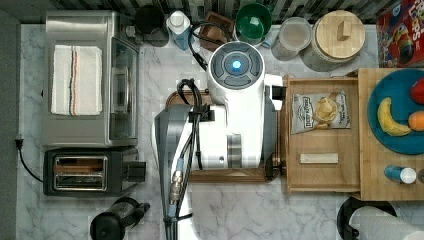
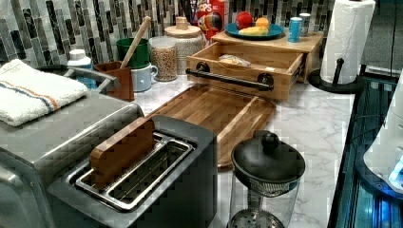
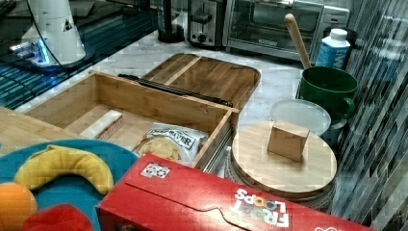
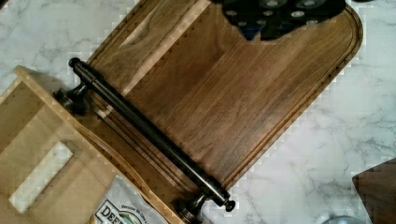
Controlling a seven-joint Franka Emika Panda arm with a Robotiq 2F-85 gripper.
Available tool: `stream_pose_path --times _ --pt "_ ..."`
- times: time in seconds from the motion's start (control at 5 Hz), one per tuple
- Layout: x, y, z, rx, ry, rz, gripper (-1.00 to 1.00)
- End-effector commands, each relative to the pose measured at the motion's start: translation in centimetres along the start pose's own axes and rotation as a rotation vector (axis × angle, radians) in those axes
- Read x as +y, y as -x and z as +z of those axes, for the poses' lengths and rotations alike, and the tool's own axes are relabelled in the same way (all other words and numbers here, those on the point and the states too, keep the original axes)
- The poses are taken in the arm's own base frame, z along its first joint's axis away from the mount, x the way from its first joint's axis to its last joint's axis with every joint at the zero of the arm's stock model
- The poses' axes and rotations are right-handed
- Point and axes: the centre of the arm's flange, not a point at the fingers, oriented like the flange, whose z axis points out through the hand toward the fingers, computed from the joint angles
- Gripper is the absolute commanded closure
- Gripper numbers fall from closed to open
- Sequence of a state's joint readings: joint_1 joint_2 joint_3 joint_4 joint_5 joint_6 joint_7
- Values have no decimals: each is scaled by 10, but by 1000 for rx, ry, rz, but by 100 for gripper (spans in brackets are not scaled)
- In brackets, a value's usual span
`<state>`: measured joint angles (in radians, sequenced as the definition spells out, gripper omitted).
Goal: Pick up the butter.
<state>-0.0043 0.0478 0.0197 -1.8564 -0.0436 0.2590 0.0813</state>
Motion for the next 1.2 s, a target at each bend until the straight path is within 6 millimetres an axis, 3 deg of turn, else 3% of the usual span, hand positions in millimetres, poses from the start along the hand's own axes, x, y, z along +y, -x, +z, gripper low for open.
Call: stream_pose_path --times 0.2,0.4,0.6,1.2 --pt "-1 -1 2 0 0 1 100" --pt "16 2 22 30 -19 -19 100" --pt "41 -10 30 26 -25 -48 100" --pt "117 -70 38 31 -28 -111 100"
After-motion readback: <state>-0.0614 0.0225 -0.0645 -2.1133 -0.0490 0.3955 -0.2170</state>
